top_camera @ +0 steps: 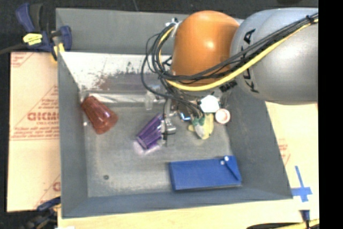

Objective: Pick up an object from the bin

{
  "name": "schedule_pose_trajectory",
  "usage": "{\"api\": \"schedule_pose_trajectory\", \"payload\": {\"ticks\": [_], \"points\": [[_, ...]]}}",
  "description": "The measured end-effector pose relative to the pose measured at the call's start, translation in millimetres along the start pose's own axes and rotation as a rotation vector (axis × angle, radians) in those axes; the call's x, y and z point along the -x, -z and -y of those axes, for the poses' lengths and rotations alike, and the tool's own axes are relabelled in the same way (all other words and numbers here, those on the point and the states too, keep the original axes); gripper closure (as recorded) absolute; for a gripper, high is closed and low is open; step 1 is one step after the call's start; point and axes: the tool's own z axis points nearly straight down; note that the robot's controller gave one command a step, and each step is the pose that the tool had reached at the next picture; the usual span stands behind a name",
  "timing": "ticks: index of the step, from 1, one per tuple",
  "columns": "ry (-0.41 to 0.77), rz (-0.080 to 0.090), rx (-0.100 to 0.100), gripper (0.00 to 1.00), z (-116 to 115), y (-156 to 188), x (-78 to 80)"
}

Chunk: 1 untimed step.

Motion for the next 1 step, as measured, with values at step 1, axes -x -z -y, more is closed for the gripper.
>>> {"api": "schedule_pose_trajectory", "payload": {"ticks": [1], "points": [[0.097,-0.013,0.000,1.00,47.9,-131.8,-19.8]]}}
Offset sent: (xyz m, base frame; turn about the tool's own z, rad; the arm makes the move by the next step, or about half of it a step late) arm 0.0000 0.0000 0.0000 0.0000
